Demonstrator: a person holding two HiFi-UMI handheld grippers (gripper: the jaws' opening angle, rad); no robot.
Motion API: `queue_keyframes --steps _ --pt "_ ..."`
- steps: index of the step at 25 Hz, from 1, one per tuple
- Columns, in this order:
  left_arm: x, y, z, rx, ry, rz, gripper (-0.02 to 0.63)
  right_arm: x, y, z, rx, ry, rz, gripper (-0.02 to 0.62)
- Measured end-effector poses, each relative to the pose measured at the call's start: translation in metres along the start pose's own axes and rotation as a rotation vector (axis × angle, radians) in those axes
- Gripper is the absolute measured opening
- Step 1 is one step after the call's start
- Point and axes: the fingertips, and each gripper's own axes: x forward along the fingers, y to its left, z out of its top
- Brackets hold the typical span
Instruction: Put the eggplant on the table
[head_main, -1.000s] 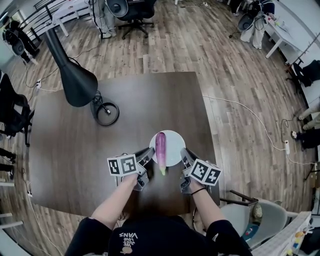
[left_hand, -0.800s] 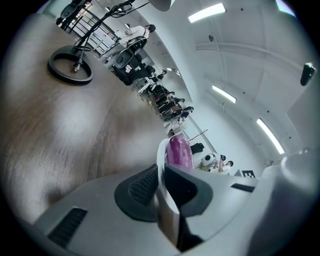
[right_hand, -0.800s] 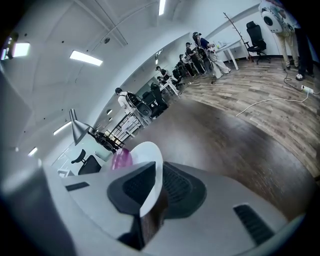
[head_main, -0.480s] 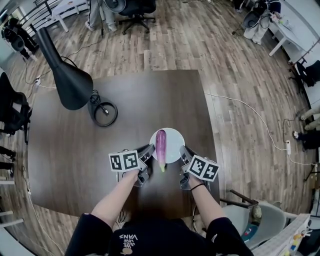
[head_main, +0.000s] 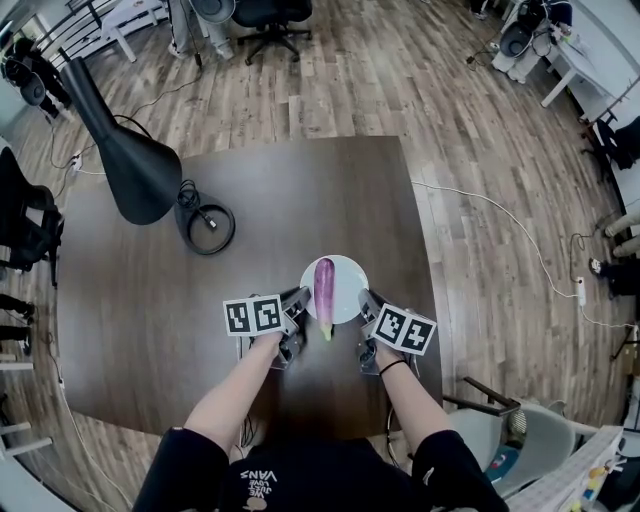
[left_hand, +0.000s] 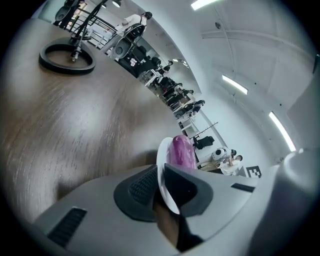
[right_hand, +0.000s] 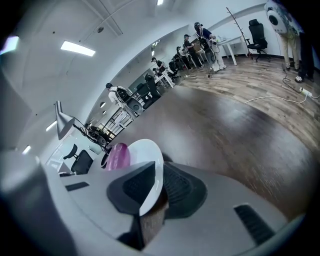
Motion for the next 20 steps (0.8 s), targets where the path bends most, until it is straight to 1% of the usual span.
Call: queue_keyframes --steps 4,9,13,20 --pt "0.003 0.003 -0.001 -0.002 0.024 0.017 0.029 0.003 -0.002 0.0 -0.003 0.015 -0.006 0.043" --pt "0.005 0.006 -0.003 0.004 0.069 0.06 0.035 0.005 -0.002 0.0 -0.004 0.041 -0.012 0.043" --pt "0.007 0.007 -0.005 -0.005 0.086 0.074 0.037 0.006 -0.004 -0.001 -0.008 0.049 -0.02 0.043" --pt "0.008 0.011 -0.007 -0.021 0.106 0.109 0.038 0.007 -0.006 -0.004 -0.028 0.076 -0.06 0.046"
